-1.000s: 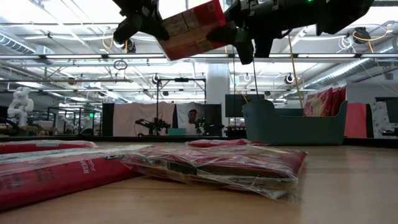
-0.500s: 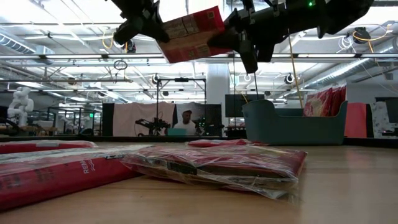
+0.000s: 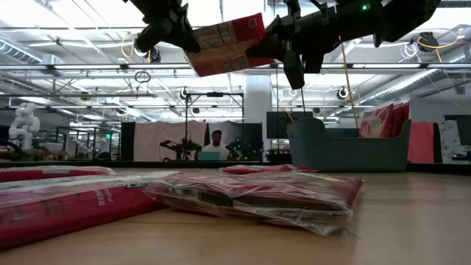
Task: Sort popcorn bags into baskets
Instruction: Put the popcorn bag into the blue bin
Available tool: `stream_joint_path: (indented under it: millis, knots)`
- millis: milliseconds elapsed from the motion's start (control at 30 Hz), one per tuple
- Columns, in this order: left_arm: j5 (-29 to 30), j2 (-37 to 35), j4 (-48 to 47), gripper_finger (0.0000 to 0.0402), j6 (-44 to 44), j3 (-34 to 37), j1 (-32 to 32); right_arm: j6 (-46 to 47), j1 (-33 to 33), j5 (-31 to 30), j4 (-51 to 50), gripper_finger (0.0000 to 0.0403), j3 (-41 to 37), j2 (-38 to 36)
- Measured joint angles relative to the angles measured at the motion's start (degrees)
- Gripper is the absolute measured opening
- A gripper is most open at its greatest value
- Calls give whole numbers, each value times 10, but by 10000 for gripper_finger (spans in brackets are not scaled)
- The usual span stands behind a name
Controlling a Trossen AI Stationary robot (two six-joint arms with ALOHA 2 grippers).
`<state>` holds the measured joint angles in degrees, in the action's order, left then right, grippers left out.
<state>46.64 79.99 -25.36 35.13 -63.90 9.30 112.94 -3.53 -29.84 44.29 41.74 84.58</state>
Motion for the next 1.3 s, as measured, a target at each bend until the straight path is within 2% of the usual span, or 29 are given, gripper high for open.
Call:
stream_joint_path:
  millis: [100,267,467,600,700,767,1033,1133,1300]
  knots:
    - [-12,0,3,64,-59,0,1,-18,4,0,4,17,0,0]
    - [-23,-3,4,146,-167,0,7,-49,13,-1,18,17,0,0]
    - [38,-11,-38,245,-327,0,22,-103,28,-1,38,16,0,-22]
    - [46,-36,-86,275,-454,0,25,-165,41,-2,17,16,0,-77]
    - [39,-57,-110,274,-530,0,25,-211,53,-6,-21,15,0,-133]
    - [11,-71,-121,267,-557,0,21,-239,64,-7,-55,15,0,-170]
    - [-152,-80,-112,218,-582,0,-21,-331,121,-6,-195,15,5,-329]
    - [-191,-79,-110,198,-584,0,-38,-360,144,-2,-298,15,42,-369]
    - [-212,-79,-109,169,-578,0,-65,-409,190,22,-475,15,143,-390]
